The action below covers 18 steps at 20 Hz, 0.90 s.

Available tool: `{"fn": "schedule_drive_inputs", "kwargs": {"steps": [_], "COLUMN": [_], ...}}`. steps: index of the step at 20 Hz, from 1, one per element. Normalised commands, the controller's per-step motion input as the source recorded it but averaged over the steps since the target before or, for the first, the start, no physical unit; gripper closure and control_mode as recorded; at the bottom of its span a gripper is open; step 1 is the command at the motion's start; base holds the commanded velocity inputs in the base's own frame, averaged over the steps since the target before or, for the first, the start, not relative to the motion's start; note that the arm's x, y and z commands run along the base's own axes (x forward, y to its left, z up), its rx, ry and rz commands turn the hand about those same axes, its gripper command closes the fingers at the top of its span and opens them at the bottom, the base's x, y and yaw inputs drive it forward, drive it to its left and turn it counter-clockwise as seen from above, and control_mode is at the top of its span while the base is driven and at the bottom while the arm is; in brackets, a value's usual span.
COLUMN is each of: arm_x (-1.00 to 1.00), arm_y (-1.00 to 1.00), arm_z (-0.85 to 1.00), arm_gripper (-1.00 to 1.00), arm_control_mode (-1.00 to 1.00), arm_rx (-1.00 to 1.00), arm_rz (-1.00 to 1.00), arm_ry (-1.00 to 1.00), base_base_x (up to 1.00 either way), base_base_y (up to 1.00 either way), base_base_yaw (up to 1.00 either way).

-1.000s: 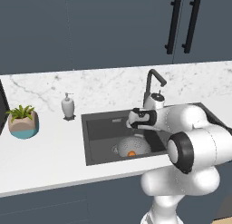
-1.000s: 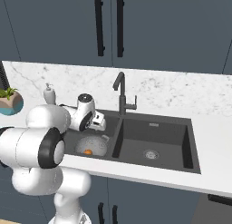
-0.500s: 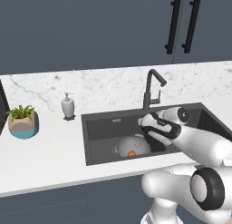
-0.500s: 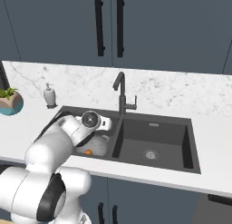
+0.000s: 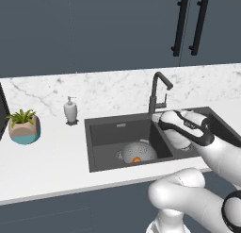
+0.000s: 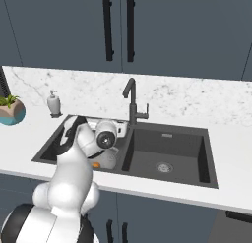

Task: Put the colander in the sink, put the tangerine in the colander, and turn on the sink faucet and pour water over the colander.

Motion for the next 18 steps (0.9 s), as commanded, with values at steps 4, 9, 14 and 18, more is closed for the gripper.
{"fn": "schedule_drive_inputs", "kwargs": {"steps": [4, 9, 14, 18], "arm_x": [0.0, 0.03, 0.04, 0.05], "arm_y": [-0.01, -0.02, -0.07, -0.03], "arm_z": [0.42, 0.5, 0.19, 0.05], "arm_gripper": [-1.0, -1.0, -1.0, -1.0], "arm_control_mode": [-1.0, -1.0, -1.0, -1.0], "arm_rx": [0.0, 0.0, 0.0, 0.0], "arm_rz": [0.0, 0.0, 0.0, 0.0], "arm_ry": [-0.34, -0.12, 0.0, 0.0], "base_base_x": [0.0, 0.0, 0.0, 0.0], "base_base_y": [0.0, 0.0, 0.0, 0.0], "base_base_yaw": [0.0, 0.0, 0.0, 0.0]}}
